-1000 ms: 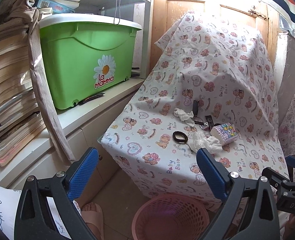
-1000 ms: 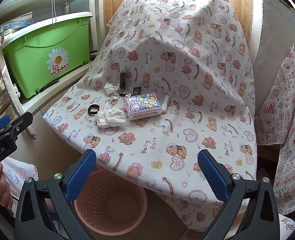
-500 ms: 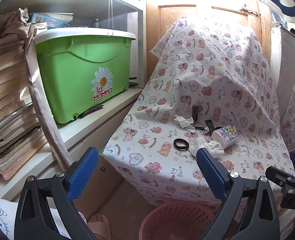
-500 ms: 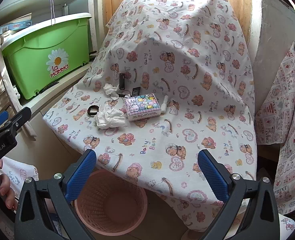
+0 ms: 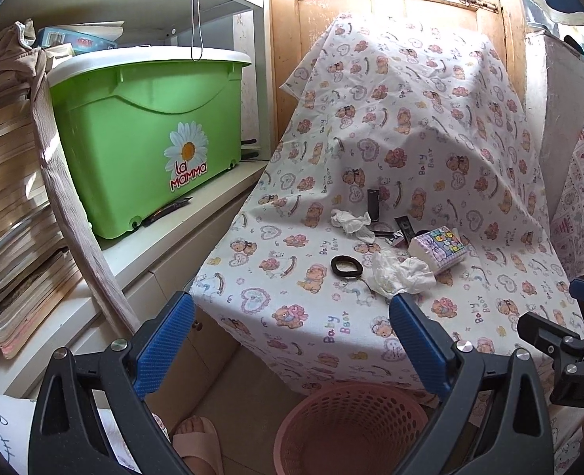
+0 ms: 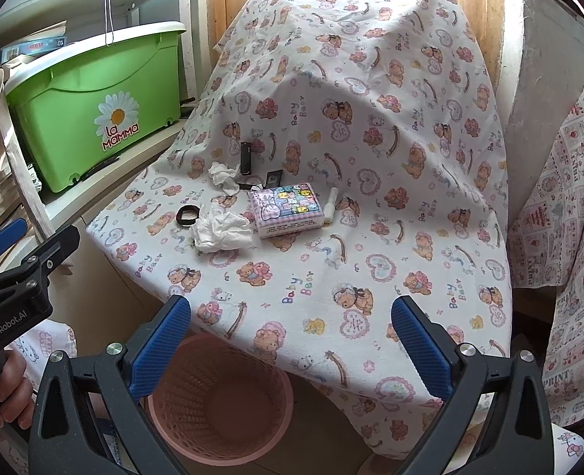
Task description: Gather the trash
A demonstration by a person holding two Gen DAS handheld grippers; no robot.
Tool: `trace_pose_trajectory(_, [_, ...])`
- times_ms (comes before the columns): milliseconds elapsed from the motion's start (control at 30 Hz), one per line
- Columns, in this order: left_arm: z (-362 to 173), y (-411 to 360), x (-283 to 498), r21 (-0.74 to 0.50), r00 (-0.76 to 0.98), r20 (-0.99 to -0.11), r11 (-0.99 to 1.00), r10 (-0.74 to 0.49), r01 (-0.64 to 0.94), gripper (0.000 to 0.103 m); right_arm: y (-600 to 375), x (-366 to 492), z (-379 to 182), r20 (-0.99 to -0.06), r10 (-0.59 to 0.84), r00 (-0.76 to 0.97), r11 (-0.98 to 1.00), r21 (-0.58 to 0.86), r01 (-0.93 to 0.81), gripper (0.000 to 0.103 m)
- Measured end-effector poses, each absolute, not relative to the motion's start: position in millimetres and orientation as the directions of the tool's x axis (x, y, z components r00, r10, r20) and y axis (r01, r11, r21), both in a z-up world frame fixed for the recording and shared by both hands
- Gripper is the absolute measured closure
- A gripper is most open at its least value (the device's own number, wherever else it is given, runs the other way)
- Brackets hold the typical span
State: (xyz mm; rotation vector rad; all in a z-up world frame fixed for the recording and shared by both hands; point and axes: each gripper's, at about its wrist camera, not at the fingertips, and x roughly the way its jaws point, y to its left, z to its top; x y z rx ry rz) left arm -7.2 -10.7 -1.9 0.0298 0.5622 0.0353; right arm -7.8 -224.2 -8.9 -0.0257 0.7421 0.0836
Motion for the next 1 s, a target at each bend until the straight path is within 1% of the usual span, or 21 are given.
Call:
trace_pose_trajectory(100, [-3, -8, -2, 0.017, 0.828, -0.56, 1.0, 0.024, -0.018, 0.003, -223, -7, -11, -0.679, 0.066, 0.731, 0.996, 0.003, -0.086, 0.001])
trace_pose_trajectory(167, [1, -4, 9, -0.002, 0.801, -0.598, 1.0, -0.007, 0.008, 0.003, -223, -6, -12, -0.68, 0.066, 0.73, 0.996, 0.004, -0.087, 0.001])
trace_pose_trajectory(200, [5, -1, 13, 0.003, 0.797, -0.604, 1.0, 0.0, 0.003, 0.003, -223, -6, -12, -0.679, 0.067, 0.731, 0.996, 0.006, -0.086, 0.001])
trace_pose_trajectory(300, [17, 3, 22, 0.05, 0.803, -0.595, 0.999, 0.045, -0.019, 0.003, -227, -1, -7, -0.674, 0.075, 0.735, 0.996, 0.017, -0.085, 0.001])
trace_pose_trajectory(467, [36, 0, 38, 0.065, 0.796, -0.604, 0.998, 0.04, -0.001, 0.003, -237, 20, 11, -0.666, 0.075, 0.742, 0.996, 0.017, -0.085, 0.001])
trace_pose_trajectory(567, [52, -4, 50, 0.086, 0.817, -0.573, 0.996, 0.064, -0.018, 0.003, -238, 31, 24, -0.659, 0.091, 0.746, 0.992, -0.002, -0.122, 0.001])
trace_pose_trajectory(700, [66, -7, 70, 0.089, 0.827, -0.556, 0.995, 0.077, -0.033, 0.003, -237, 49, 34, -0.655, 0.099, 0.749, 0.987, -0.032, -0.158, 0.001])
trace_pose_trajectory(767, [65, -8, 81, 0.081, 0.82, -0.568, 0.996, 0.076, -0.036, 0.002, -237, 59, 36, -0.656, 0.095, 0.748, 0.987, -0.038, -0.159, 0.001])
trace_pose_trajectory(867, [50, -9, 98, 0.042, 0.785, -0.618, 0.999, 0.045, -0.024, 0.002, -239, 72, 36, -0.653, 0.107, 0.749, 0.988, -0.016, -0.155, 0.001])
trace_pose_trajectory(1000, [20, -10, 111, 0.058, 0.74, -0.671, 0.998, 0.047, -0.012, 0.002, -243, 88, 22, -0.67, 0.111, 0.734, 0.989, 0.006, -0.145, 0.001])
